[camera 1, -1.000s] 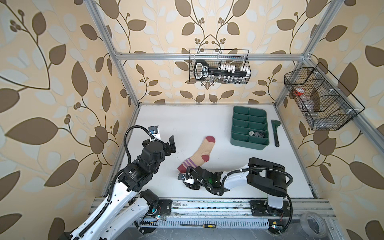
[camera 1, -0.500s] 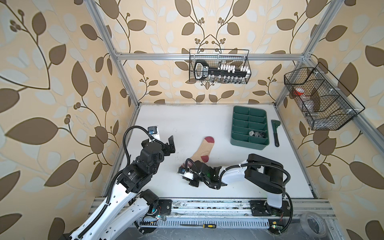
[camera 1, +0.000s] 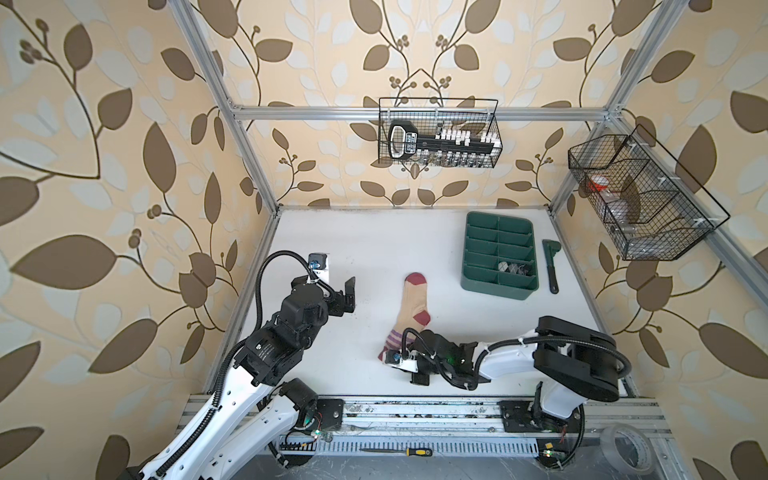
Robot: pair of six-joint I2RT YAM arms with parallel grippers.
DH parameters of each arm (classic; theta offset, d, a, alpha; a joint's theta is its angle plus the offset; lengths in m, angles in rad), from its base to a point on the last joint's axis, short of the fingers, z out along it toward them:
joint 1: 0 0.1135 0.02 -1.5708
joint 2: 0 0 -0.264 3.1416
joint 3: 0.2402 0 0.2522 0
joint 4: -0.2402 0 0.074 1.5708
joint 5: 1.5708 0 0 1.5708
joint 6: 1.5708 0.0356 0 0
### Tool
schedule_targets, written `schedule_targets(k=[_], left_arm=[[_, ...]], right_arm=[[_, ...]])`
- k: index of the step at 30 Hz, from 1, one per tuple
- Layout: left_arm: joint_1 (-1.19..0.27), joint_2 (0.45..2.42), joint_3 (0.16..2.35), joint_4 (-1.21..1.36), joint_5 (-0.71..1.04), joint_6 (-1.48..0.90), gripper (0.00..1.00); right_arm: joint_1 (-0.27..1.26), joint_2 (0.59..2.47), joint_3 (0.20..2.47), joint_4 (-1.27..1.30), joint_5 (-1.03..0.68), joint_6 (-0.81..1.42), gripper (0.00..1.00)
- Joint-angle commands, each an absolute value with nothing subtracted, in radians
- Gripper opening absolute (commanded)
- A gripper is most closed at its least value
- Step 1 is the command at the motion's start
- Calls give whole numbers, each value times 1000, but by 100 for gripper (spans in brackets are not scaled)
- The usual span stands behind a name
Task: Roll the socks
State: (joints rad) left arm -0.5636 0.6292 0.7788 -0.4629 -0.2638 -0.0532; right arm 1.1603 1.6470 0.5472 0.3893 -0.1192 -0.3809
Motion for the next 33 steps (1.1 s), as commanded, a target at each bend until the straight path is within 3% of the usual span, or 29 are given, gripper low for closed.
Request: schedule_targets(k=[1, 3, 7, 10, 12, 15, 20, 25, 31, 33], left_arm=[[-571, 586, 733, -424, 134, 274, 99], [-572, 547, 686, -414, 306, 433, 99], [-572, 541, 679, -457, 381, 608, 98], [-589, 564, 700, -501, 326, 705, 96], [-598, 572, 707, -500, 272, 741, 96], [-602, 573, 701, -474, 238, 743, 96], [-602, 552, 677, -380, 246, 643, 96], [-602, 526, 654, -292, 264, 556, 96], [-610, 509, 630, -284, 252, 570, 96], [-609, 497, 611, -270, 245, 561, 96]], right_arm=[[1196, 1669, 509, 160, -110, -559, 15], [1182, 1678, 511, 161, -95, -595, 14], [1179, 1677, 458, 272, -23, -638, 13], [1204, 1645, 428, 336, 35, -648, 22], [1223, 1610, 407, 369, 71, -658, 37], [1245, 1562, 412, 339, 110, -685, 50], [1252, 1451, 453, 203, 138, -734, 54], [1244, 1202, 492, 44, 253, -810, 57], [1249, 1035, 552, -134, 406, -834, 53], [1274, 1018, 501, -88, 412, -866, 59]])
